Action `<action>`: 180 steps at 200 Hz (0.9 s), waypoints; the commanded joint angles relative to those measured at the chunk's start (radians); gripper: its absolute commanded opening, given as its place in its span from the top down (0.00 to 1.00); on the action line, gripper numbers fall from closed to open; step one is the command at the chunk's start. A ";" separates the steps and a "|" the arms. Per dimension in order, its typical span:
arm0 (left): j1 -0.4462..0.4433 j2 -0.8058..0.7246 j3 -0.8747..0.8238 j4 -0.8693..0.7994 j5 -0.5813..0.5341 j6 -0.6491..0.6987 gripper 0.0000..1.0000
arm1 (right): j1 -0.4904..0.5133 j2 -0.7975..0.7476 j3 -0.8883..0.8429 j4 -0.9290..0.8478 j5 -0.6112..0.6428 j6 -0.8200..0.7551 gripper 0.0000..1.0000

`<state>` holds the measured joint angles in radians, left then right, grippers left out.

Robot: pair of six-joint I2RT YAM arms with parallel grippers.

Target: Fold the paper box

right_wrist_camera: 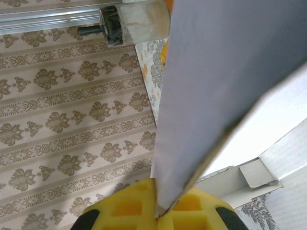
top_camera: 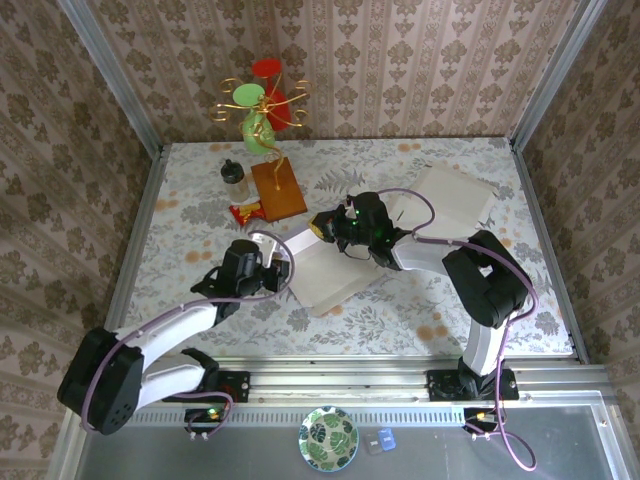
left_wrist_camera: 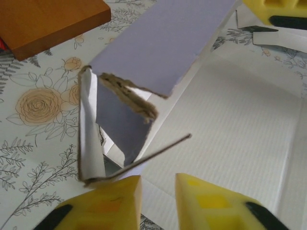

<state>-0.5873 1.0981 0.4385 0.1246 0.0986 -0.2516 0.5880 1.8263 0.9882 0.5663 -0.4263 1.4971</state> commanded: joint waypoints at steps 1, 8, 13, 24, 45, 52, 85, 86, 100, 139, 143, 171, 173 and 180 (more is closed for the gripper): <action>0.007 -0.068 -0.019 -0.049 0.066 0.014 0.66 | 0.015 0.039 -0.003 -0.075 -0.023 -0.021 1.00; 0.006 -0.098 -0.033 -0.064 0.078 0.010 0.64 | 0.015 0.041 0.001 -0.078 -0.024 -0.018 1.00; 0.006 -0.124 -0.043 -0.075 0.082 0.003 0.63 | 0.015 0.043 0.004 -0.078 -0.023 -0.016 1.00; -0.021 -0.175 -0.061 -0.088 0.055 -0.016 0.59 | 0.015 0.041 0.009 -0.080 -0.023 -0.012 1.00; -0.031 -0.236 -0.027 -0.211 -0.002 -0.075 0.57 | 0.013 0.039 0.019 -0.091 -0.022 -0.009 1.00; -0.033 -0.259 -0.021 -0.250 -0.041 -0.109 0.57 | 0.013 0.039 0.021 -0.092 -0.022 -0.008 1.00; 0.013 -0.336 -0.032 -0.397 -0.204 -0.178 0.69 | 0.013 0.034 0.021 -0.097 -0.025 -0.004 1.00; 0.018 -0.334 -0.032 -0.397 -0.201 -0.177 0.69 | 0.013 0.034 0.020 -0.097 -0.025 -0.004 1.00; 0.091 -0.279 -0.031 -0.377 -0.146 -0.170 0.68 | 0.013 0.033 0.019 -0.098 -0.026 -0.002 1.00; 0.124 -0.092 -0.012 -0.170 -0.081 -0.061 0.62 | 0.013 0.034 0.018 -0.111 -0.031 -0.006 1.00; 0.149 -0.073 -0.012 -0.149 -0.068 -0.050 0.61 | 0.013 0.033 0.019 -0.110 -0.031 -0.006 1.00; 0.148 0.019 -0.003 -0.026 0.014 0.005 0.59 | 0.013 0.038 0.024 -0.110 -0.034 -0.005 1.00; 0.147 0.022 -0.003 -0.021 0.015 0.007 0.59 | 0.013 0.039 0.024 -0.110 -0.034 -0.006 1.00; 0.146 0.033 -0.004 -0.003 0.019 0.013 0.58 | 0.013 0.039 0.026 -0.111 -0.035 -0.006 1.00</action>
<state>-0.4385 1.0973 0.4007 -0.0185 0.0467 -0.3088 0.5900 1.8324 1.0065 0.5484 -0.4305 1.4952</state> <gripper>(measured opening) 0.409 0.061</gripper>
